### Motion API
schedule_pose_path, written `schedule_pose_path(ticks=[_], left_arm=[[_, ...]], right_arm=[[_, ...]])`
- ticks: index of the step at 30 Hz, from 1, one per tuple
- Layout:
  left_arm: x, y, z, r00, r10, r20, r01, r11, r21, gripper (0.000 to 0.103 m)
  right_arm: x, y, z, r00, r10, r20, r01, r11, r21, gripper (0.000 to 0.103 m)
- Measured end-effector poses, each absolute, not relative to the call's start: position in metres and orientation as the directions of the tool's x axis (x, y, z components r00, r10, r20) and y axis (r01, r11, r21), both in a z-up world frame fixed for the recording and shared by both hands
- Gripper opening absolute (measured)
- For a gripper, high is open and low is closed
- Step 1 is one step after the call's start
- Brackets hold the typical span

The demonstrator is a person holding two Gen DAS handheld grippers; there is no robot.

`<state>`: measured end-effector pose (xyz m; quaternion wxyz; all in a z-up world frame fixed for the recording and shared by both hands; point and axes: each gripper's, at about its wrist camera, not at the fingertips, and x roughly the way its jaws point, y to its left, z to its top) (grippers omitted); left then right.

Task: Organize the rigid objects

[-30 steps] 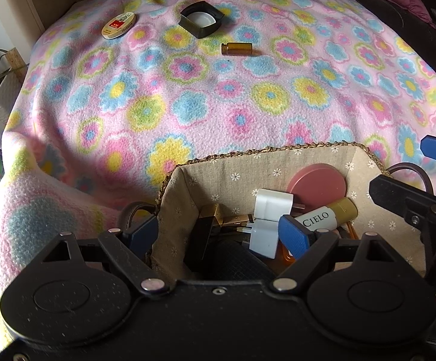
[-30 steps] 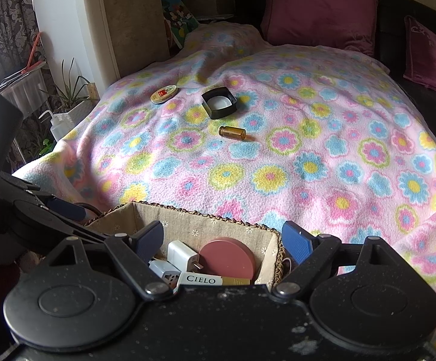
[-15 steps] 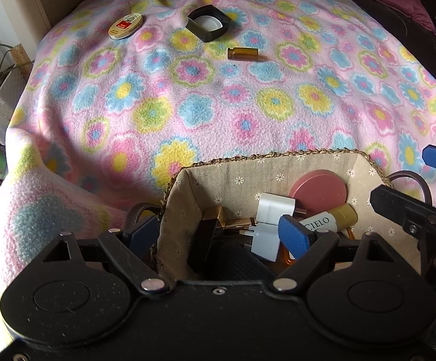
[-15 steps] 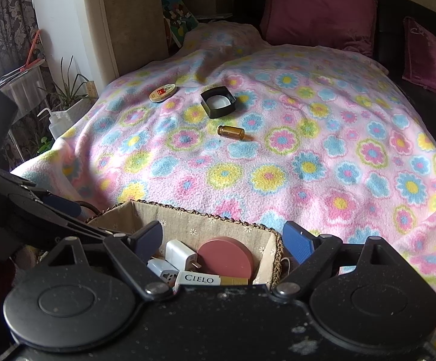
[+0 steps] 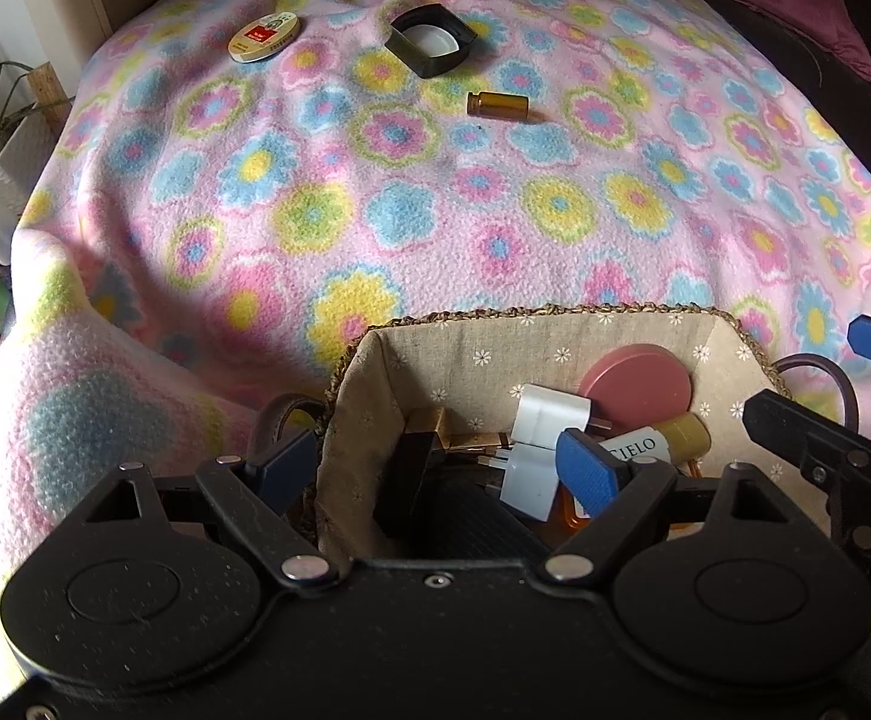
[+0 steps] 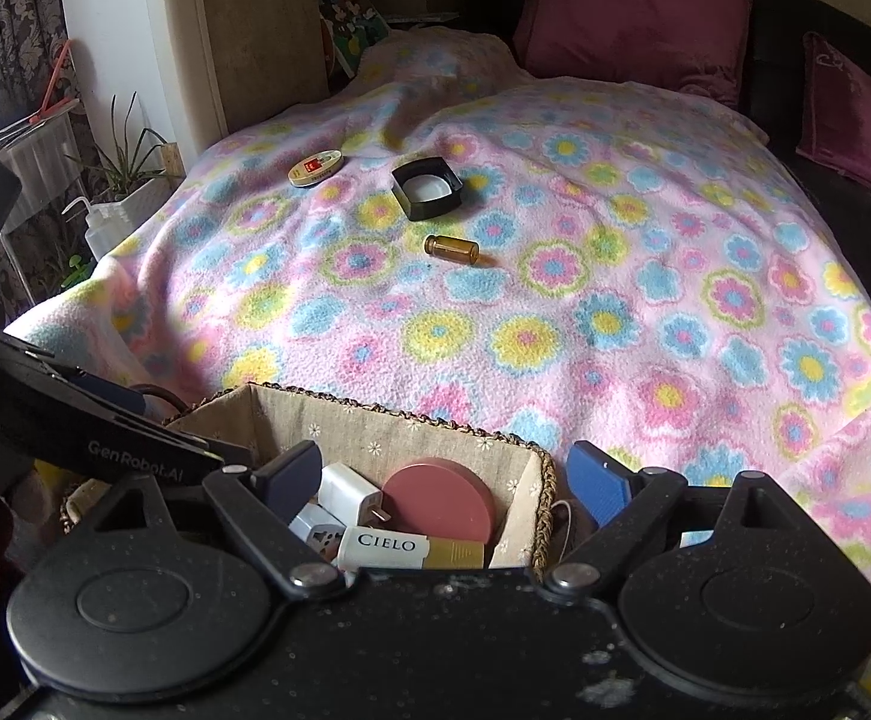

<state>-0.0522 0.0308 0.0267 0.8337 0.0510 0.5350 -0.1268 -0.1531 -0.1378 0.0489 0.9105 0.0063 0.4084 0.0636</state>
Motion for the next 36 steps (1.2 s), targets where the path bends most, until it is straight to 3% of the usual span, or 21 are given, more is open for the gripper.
schedule_pose_path(ticks=[20,26,30,36], left_arm=[[-0.027,0.044,0.036,0.380,-0.213,-0.900,0.185,0.971,-0.151,0.083],[0.026,0.057,0.055,0.444,-0.228,-0.867,0.157,0.972,-0.175,0.084],[0.072,0.057,0.055,0.521,-0.187,-0.833,0.163,0.980,-0.118,0.084],[0.135,0.041,0.037,0.583,-0.245,-0.775,0.270,0.958,-0.100,0.084]], right_arm=[[-0.123,-0.134,0.032,0.527,0.067,-0.847,-0.074,0.997,0.033,0.091],[-0.094,-0.131,0.043,0.534,0.064,-0.843,-0.092,0.996,0.017,0.091],[-0.057,-0.135,0.046,0.538,0.088,-0.838,-0.048,0.996,0.074,0.091],[0.006,-0.131,0.027,0.555,0.039,-0.831,0.029,0.997,0.065,0.090]])
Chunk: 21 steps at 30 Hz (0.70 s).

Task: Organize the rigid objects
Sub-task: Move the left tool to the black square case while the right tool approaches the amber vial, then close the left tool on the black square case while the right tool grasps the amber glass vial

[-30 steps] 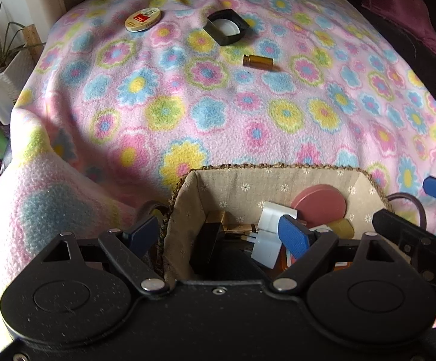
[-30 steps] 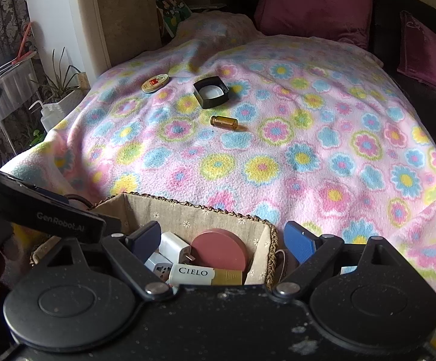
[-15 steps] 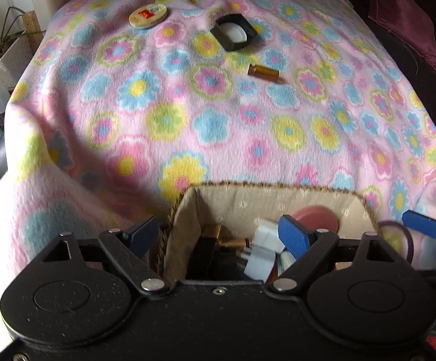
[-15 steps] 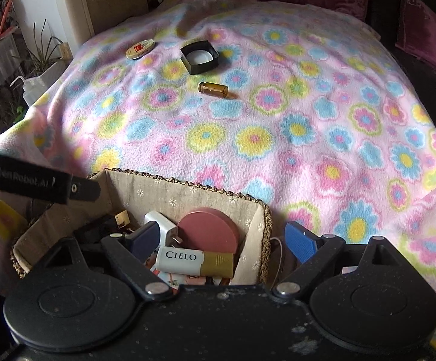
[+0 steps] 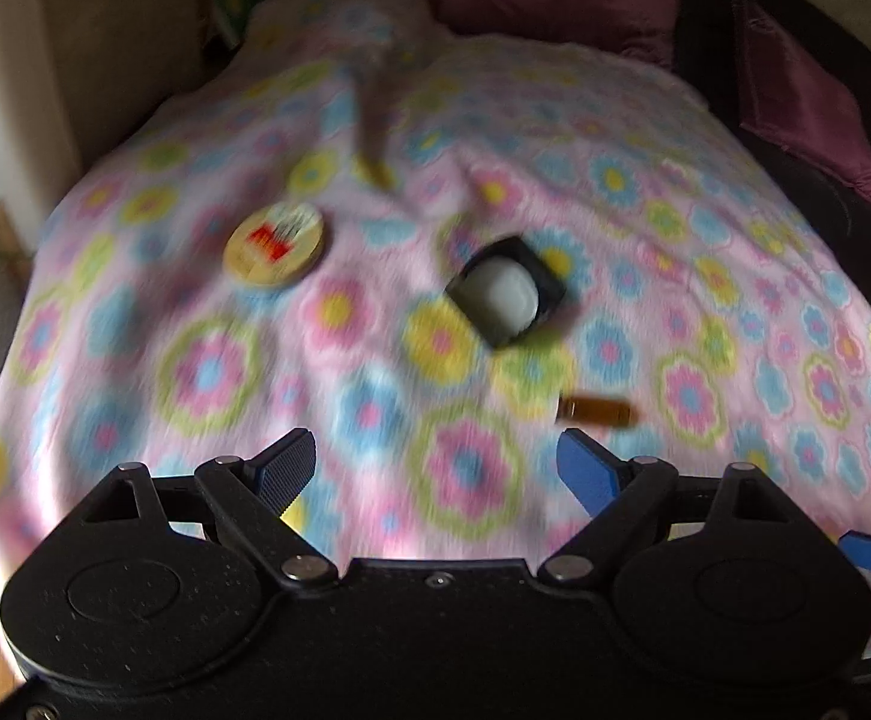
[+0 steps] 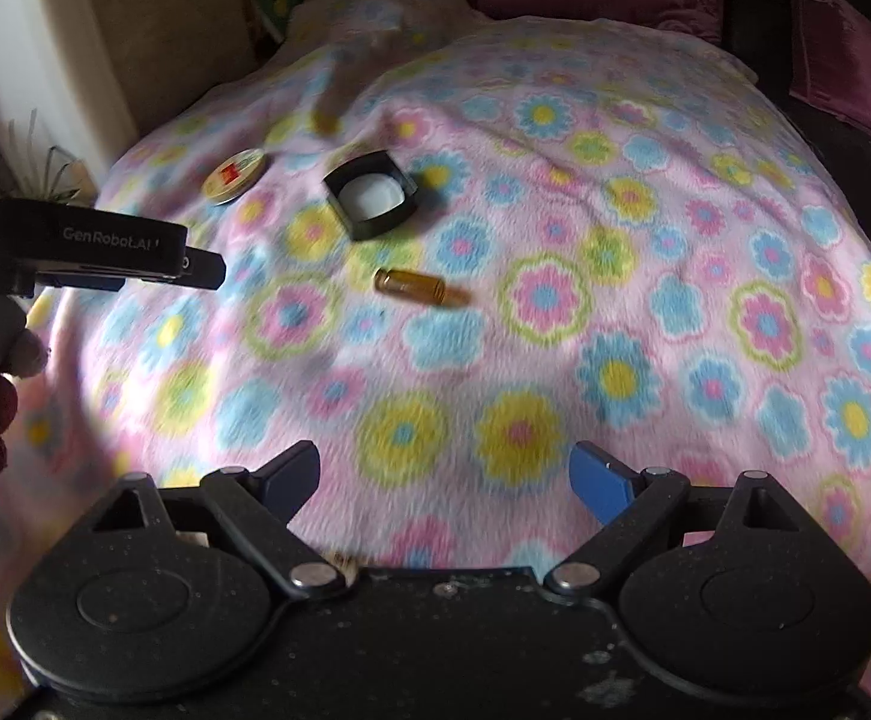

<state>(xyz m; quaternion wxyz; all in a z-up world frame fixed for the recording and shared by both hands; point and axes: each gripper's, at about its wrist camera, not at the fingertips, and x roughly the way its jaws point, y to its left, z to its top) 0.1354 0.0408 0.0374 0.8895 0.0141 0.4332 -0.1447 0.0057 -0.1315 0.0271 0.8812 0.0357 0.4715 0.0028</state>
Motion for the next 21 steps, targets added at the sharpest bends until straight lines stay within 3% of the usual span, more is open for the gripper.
schedule_pose_path(ticks=[7,21], left_arm=[[0.179,0.017,0.011,0.689,-0.226,-0.689,0.314,0.949,0.002,0.084],[0.234,-0.007,-0.008,0.595,-0.380,-0.709,0.356,0.915,-0.191,0.084]], right_arm=[[0.061,-0.120,-0.010,0.576,-0.014,-0.817,0.089,0.995,0.046,0.089],[0.118,-0.101,-0.048,0.645,-0.058,-0.762,0.159,0.986,0.060,0.084]])
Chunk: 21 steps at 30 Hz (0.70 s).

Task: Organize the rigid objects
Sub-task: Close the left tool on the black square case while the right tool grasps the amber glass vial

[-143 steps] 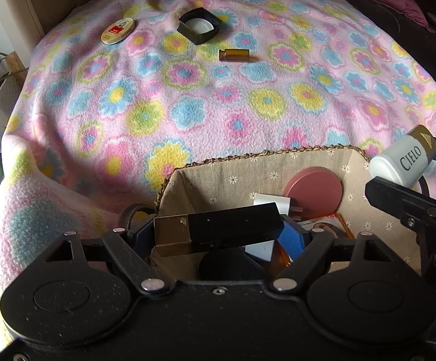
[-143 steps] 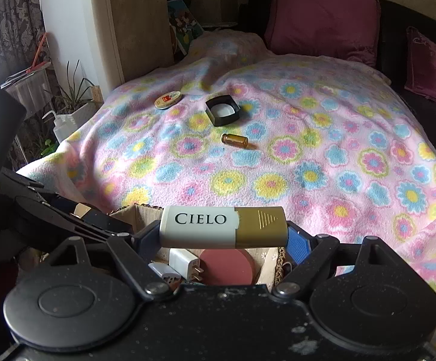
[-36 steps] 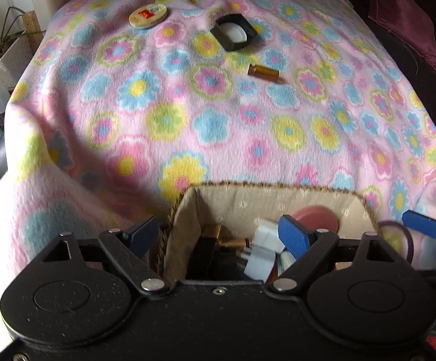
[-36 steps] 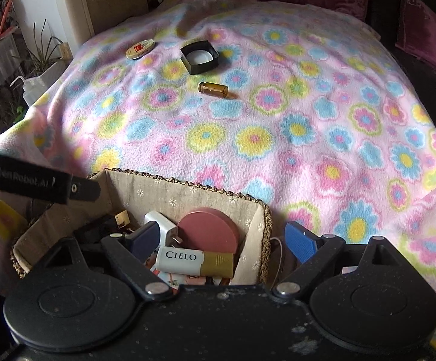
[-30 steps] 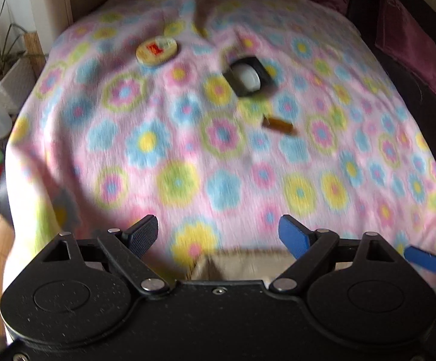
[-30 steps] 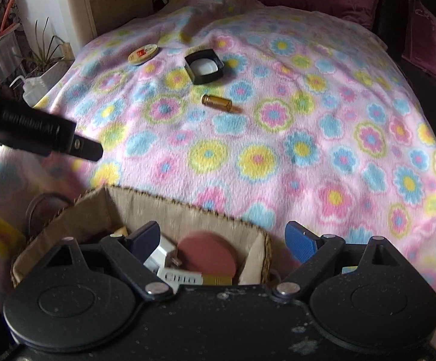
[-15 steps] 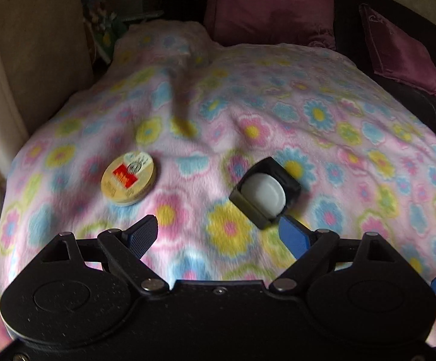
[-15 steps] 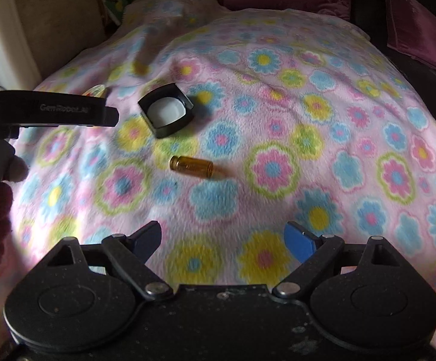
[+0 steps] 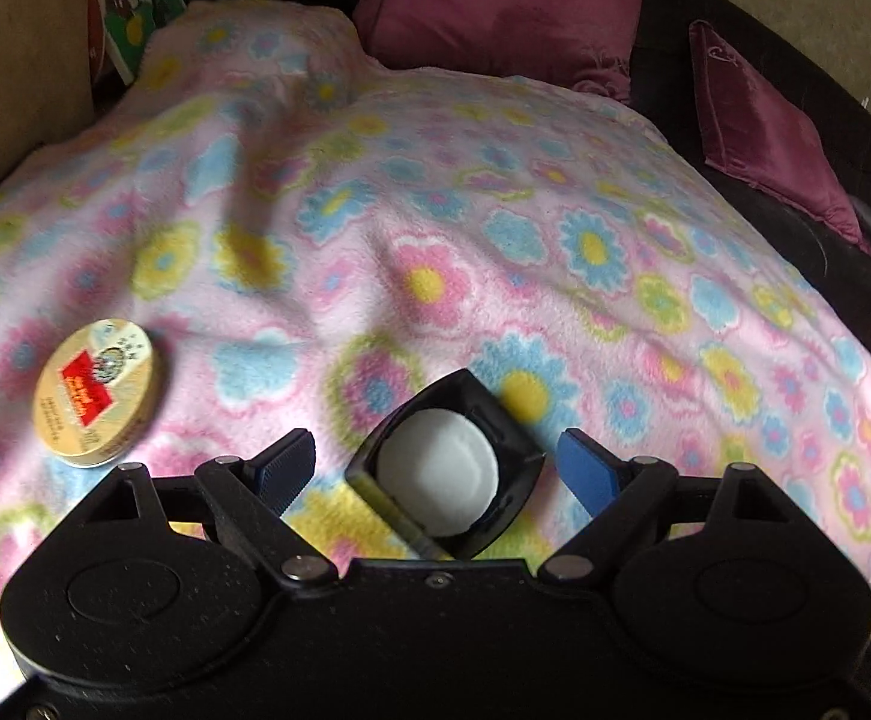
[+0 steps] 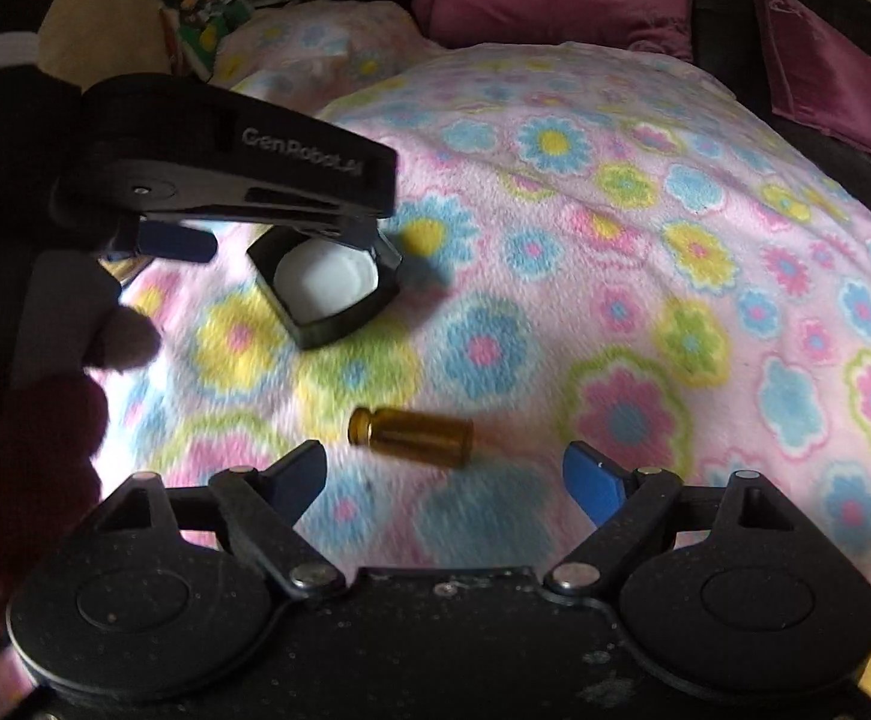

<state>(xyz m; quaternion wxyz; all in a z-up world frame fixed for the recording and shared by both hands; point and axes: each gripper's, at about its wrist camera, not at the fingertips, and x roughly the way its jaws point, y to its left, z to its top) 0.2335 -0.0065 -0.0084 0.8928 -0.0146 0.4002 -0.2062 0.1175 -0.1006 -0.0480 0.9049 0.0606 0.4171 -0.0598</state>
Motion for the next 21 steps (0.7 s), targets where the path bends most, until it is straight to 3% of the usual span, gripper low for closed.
schedule_pose_path(ticks=[11,21], left_arm=[[0.249,0.003,-0.017,0.561,-0.377,-0.737,0.293,0.923,-0.249,0.084],[0.245,-0.014,-0.025,0.563,-0.346,-0.751,0.325,0.928,-0.183,0.089]], right_arm=[[0.129,-0.087,-0.058,0.627,-0.075,-0.776,0.194,0.979,0.062,0.054],[0.118,-0.097,-0.057,0.634,-0.109,-0.766,0.110,0.993,-0.051,0.053]])
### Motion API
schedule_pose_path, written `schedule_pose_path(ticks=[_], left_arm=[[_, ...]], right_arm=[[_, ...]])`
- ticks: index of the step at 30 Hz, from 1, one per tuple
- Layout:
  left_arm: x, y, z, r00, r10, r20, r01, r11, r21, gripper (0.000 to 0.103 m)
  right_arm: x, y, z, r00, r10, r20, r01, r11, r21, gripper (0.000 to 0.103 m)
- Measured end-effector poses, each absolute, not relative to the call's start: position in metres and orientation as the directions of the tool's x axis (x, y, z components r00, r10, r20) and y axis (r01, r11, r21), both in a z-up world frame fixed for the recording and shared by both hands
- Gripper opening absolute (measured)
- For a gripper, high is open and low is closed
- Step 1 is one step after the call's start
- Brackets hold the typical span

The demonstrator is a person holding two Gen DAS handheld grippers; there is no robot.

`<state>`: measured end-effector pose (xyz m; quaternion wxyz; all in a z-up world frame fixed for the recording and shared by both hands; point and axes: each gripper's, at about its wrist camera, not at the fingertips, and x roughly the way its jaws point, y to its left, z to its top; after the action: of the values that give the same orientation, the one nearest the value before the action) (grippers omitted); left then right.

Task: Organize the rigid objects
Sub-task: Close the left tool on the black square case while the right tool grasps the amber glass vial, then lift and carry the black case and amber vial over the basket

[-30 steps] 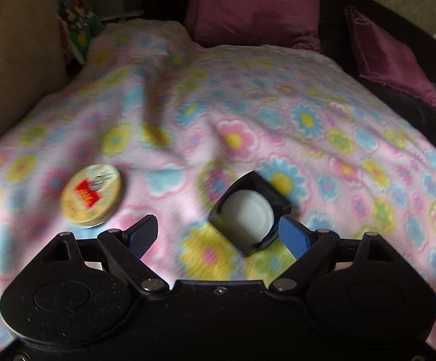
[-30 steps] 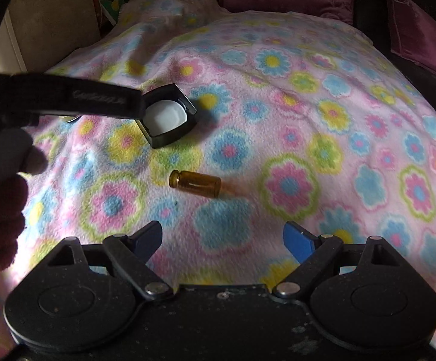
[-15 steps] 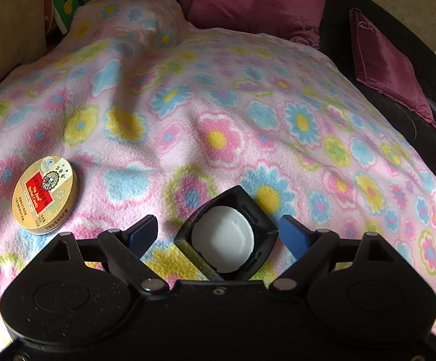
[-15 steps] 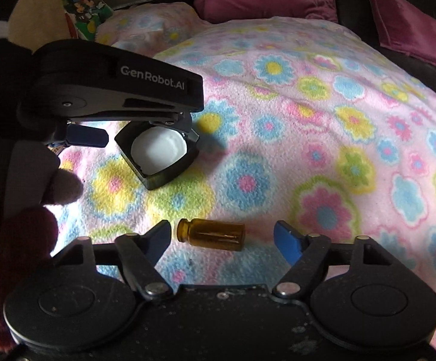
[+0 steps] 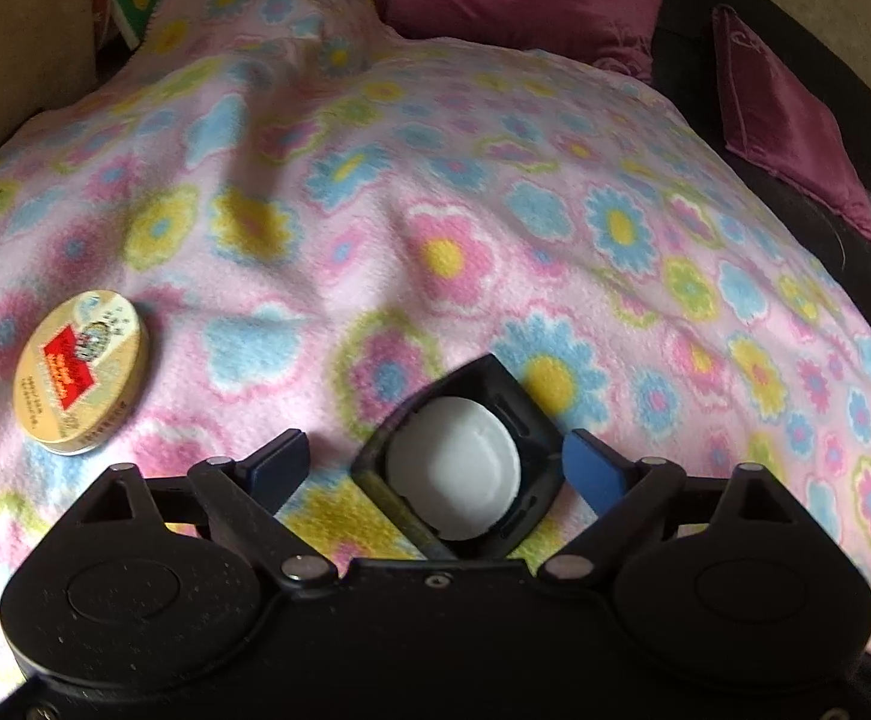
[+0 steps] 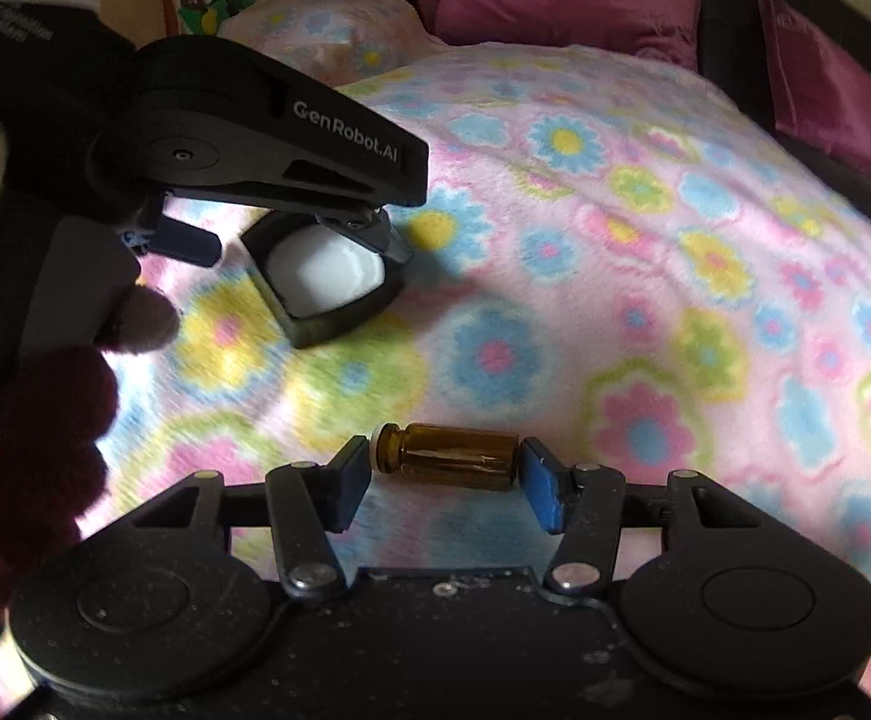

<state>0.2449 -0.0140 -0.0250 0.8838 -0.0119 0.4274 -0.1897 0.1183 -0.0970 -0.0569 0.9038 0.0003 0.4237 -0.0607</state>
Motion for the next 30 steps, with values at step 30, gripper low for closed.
schedule_pose_path(ticks=[30], left_arm=[[0.230,-0.055,-0.043,0.530,-0.296,-0.795,0.485,0.874,-0.003,0.068]], right_arm=[[0.089,-0.151,-0.054,0.593,-0.082,-0.801,0.167,0.986,0.022,0.051]])
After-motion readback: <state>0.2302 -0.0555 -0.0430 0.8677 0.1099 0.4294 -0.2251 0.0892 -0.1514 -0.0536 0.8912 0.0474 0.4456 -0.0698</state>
